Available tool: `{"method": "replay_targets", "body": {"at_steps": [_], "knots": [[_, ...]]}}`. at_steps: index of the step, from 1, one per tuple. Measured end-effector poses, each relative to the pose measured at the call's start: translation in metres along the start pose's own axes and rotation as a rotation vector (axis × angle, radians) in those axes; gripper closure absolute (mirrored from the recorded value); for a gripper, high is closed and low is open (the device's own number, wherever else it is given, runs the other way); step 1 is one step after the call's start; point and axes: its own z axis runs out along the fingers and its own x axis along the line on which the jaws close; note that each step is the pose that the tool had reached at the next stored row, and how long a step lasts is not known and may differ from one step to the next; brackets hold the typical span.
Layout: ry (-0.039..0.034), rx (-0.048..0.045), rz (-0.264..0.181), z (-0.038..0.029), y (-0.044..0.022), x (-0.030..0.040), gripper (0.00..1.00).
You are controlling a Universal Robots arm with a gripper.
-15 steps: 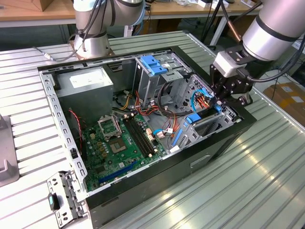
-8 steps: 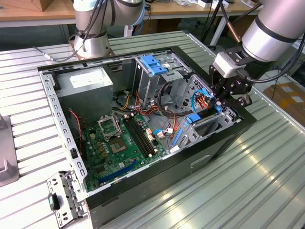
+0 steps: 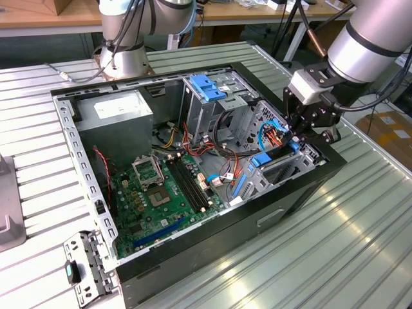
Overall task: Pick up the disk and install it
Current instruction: 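Insert the first disk wire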
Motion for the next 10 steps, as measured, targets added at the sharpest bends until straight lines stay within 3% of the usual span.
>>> {"method": "replay_targets", "body": {"at_steps": [3,10], "knots": [[-0.0001,0.0,0.0,-0.0041,-0.0012,-0.0004,0.9],[0.0002,-0.0013,0.0,-0.0137,-0.0124,-0.0019,0.9]]}}
